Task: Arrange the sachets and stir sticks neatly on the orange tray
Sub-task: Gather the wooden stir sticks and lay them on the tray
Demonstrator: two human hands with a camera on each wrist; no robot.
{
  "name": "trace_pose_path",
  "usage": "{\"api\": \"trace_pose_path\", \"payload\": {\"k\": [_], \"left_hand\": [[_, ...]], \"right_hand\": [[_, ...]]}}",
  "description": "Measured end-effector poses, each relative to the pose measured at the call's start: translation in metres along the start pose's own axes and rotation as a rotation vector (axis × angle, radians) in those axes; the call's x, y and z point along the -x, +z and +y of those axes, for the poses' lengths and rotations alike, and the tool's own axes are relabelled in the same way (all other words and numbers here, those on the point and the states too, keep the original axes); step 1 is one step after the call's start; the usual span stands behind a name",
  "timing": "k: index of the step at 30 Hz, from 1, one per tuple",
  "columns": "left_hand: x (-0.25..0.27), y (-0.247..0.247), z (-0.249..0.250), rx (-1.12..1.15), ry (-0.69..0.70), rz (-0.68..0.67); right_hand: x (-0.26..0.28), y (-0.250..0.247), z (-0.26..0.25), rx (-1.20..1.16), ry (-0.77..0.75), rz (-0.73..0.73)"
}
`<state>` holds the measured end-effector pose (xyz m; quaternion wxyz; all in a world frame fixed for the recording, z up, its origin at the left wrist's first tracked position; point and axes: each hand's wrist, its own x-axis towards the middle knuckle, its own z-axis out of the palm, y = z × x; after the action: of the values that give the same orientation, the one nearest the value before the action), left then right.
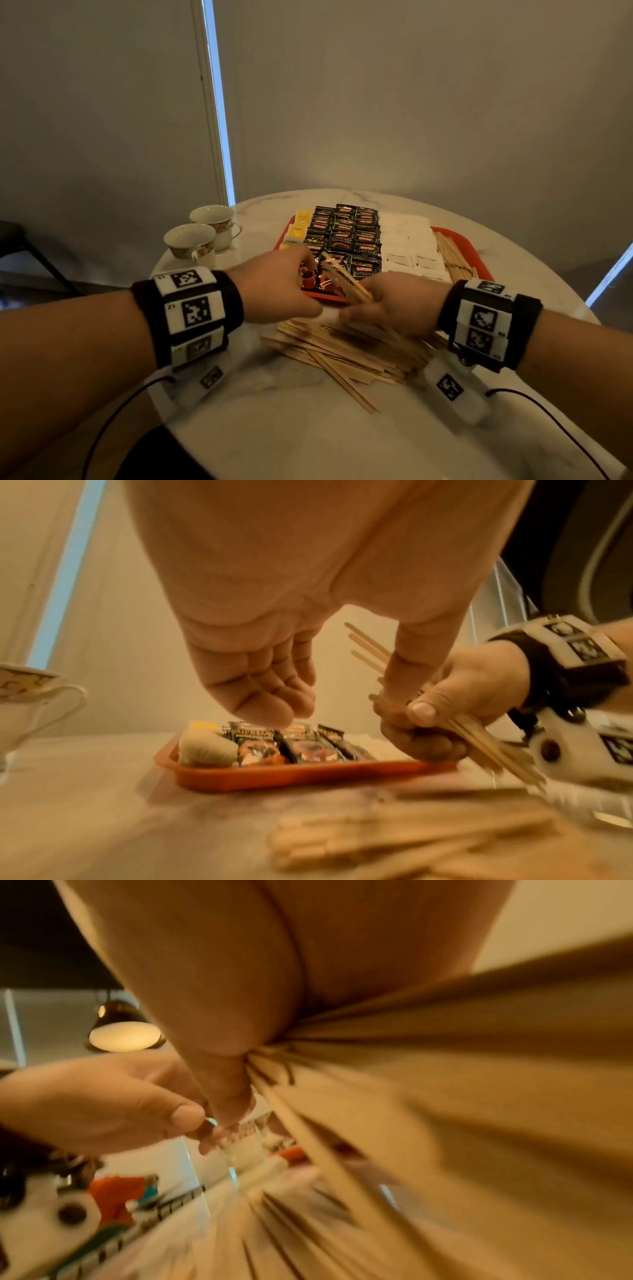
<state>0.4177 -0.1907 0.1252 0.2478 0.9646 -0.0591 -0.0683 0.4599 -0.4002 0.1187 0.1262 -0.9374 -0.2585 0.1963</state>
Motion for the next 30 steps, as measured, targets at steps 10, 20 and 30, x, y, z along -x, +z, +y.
{"api": "trace_pose_path", "payload": {"k": [10, 20, 30], "left_hand": [[-0.042, -0.019, 0.033, 1.09, 0.053, 0.122], [-0.102, 0.007, 0.036, 1.319, 0.012, -0.487], [-0.132, 0.026, 0.026, 1.781, -0.068, -0.406]], "right_hand": [[-0.021, -0.034, 0.003, -1.076, -0.296, 0.37], [-0.045, -0.062, -0.004, -1.375, -0.683, 0.818], [-0.076, -0.045, 0.013, -1.239, -0.634, 0.835]]}}
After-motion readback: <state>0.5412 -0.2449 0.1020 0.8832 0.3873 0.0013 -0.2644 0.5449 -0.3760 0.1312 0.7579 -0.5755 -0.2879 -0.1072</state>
